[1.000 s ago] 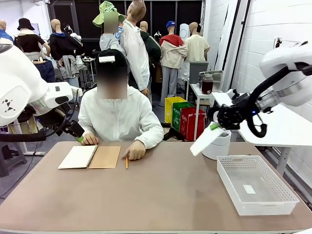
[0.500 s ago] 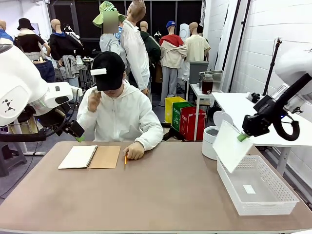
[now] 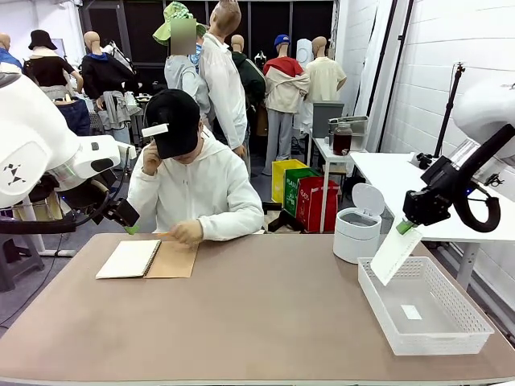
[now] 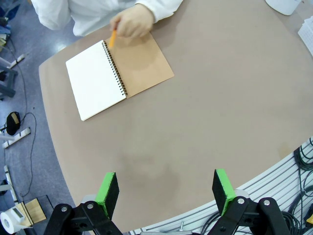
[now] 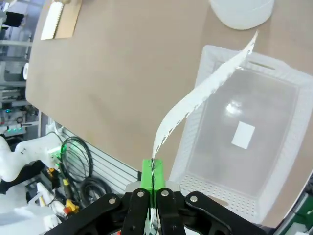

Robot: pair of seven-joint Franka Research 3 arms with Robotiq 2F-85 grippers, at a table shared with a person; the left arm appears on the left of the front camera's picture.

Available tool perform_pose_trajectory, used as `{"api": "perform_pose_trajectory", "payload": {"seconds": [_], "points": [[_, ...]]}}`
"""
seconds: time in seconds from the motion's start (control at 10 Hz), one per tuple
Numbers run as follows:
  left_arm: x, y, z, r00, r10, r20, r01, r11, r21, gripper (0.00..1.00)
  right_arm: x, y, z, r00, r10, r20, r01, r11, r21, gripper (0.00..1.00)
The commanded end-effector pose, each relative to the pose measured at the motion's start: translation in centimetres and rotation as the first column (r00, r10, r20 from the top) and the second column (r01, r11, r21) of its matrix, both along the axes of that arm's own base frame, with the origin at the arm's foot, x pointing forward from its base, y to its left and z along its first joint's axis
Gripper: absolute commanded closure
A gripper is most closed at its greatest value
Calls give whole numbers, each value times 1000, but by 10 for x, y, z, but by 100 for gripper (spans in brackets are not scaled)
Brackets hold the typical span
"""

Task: Sort the paper based on its condition.
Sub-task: If a person hands you a paper, place it in the Organizing basket , and if it's crumpled, put it in the Trash can.

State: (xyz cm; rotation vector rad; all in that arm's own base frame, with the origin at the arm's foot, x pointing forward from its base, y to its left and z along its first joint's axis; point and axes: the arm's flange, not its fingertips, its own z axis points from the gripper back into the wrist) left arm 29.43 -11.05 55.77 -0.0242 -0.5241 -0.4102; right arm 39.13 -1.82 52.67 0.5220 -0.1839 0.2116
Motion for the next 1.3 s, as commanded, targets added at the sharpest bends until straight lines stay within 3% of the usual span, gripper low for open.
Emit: {"api": "perform_pose_trajectory", "payload": {"seconds": [0.0, 0.4, 1.2], "points": [[0, 0, 0, 1000, -1, 0, 1, 1000, -1, 0, -1, -1, -8, 1000, 9, 30, -7, 997, -77, 100], [0, 0, 0, 1000, -1, 0, 1, 1000, -1, 0, -6, -18, -41, 999, 50, -7, -50, 991, -123, 100], [0, 0, 0, 1000, -1, 0, 1, 1000, -1, 0, -16, -26, -110, 980, -90, -175, 76, 994, -85, 100]]}}
